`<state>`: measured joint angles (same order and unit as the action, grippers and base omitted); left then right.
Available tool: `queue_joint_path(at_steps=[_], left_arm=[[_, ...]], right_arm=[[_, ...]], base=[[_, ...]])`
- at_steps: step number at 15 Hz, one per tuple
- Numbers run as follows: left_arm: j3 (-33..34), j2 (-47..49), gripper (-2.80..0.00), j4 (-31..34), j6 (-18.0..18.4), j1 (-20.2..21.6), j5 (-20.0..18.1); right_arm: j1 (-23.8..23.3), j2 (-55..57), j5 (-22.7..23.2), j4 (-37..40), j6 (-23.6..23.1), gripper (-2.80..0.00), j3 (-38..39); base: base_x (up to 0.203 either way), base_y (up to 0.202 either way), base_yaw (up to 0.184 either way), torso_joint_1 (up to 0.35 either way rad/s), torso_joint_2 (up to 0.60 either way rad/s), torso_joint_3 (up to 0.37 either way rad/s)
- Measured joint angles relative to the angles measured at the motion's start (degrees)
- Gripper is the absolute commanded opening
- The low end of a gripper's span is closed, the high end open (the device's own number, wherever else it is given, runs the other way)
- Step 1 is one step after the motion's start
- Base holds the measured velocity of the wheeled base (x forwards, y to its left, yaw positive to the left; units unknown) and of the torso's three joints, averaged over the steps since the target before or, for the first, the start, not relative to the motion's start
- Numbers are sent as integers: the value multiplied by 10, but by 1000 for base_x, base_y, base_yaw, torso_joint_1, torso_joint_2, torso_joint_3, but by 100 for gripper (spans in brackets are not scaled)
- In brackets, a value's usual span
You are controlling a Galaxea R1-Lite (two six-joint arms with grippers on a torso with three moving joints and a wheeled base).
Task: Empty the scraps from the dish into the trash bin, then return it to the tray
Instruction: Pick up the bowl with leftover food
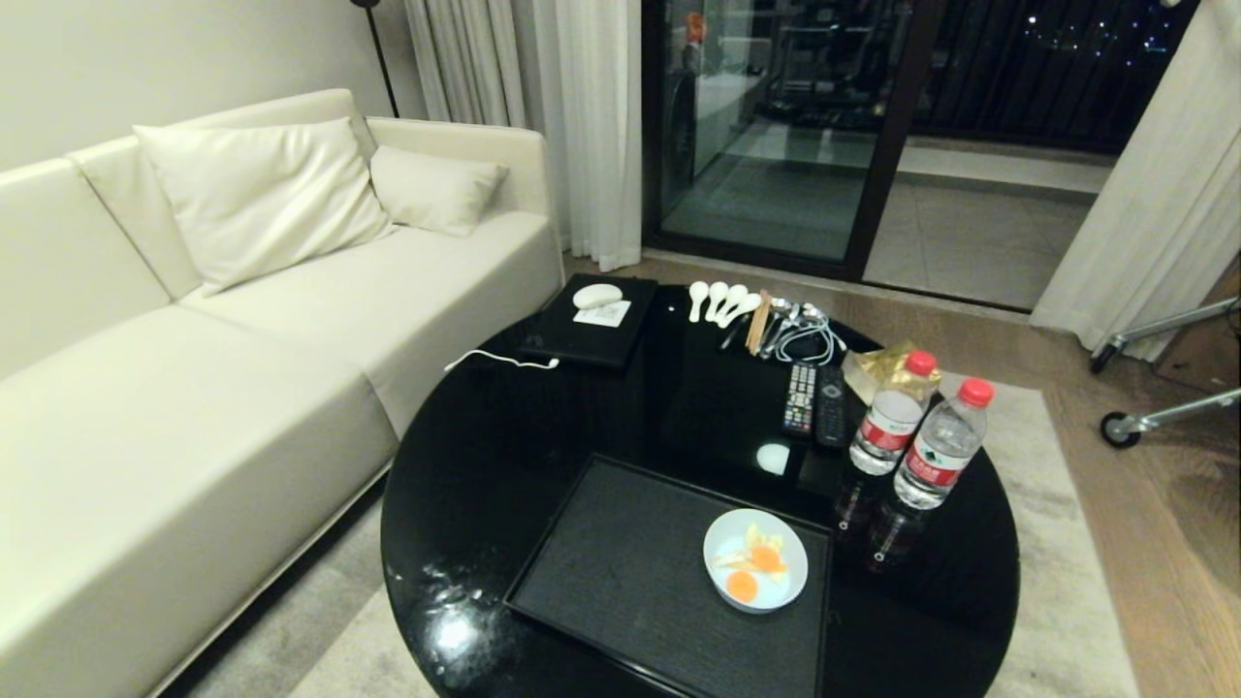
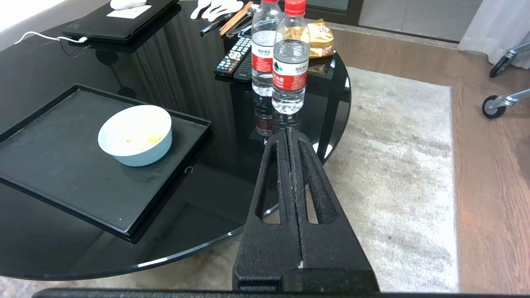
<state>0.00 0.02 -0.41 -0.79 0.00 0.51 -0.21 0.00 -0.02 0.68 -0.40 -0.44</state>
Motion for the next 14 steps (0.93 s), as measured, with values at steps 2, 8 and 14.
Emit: queue_joint_path(at_steps=[2,8,14], left_arm=[[0,0,-280,0,0,0,0],[0,0,-280,0,0,0,0],[0,0,-280,0,0,0,0]], right_arm=[[0,0,0,-3,-5,-280,0],[0,1,5,1,-13,-280,-14],[0,145,134,19,-45,-280,-194]], base=[[0,0,0,0,0,0],[0,0,0,0,0,0],[0,0,0,0,0,0]])
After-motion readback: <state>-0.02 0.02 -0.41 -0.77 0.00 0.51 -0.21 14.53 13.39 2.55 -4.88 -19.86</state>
